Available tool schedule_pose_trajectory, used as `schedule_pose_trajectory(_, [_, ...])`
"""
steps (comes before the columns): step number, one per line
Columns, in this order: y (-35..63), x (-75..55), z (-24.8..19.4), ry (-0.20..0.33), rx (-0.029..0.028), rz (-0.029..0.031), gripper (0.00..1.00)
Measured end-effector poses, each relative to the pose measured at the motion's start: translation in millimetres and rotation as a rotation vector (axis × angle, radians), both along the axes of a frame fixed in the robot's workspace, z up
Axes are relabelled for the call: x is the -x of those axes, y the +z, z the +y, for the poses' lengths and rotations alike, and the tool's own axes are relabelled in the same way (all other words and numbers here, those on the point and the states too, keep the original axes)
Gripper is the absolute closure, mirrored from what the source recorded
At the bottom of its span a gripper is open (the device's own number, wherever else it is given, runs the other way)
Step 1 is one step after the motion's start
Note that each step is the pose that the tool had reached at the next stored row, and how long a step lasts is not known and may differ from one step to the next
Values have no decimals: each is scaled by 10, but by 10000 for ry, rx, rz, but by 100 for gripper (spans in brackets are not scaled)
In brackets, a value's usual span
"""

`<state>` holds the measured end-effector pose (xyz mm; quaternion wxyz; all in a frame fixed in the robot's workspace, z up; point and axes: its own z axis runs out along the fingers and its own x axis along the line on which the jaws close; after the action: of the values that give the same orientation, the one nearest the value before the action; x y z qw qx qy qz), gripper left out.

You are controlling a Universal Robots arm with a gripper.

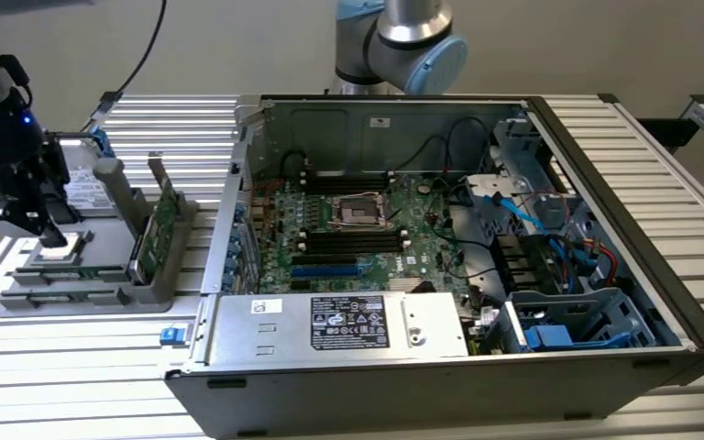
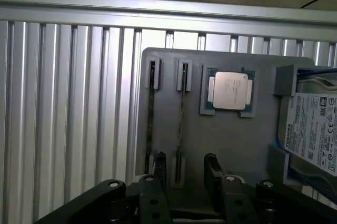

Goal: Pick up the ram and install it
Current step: 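Pick up the ram and move it above insertion slot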

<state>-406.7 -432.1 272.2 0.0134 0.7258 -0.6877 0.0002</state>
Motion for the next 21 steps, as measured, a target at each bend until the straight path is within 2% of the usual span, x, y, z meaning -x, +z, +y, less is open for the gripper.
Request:
schedule_pose_trajectory(3, [-42,61,-20,0,4,0,58])
schedule_pose_trajectory(5, [-70,91,-51,2,4,-2,58])
schedule_pose_trajectory(11, [-130,112,-260,1,2,-2,58])
schedule_pose_trajectory(12, [-147,112,-274,1,0,-3,58])
schedule_pose_trajectory(21, [-311,112,-298,1,1,-6,58])
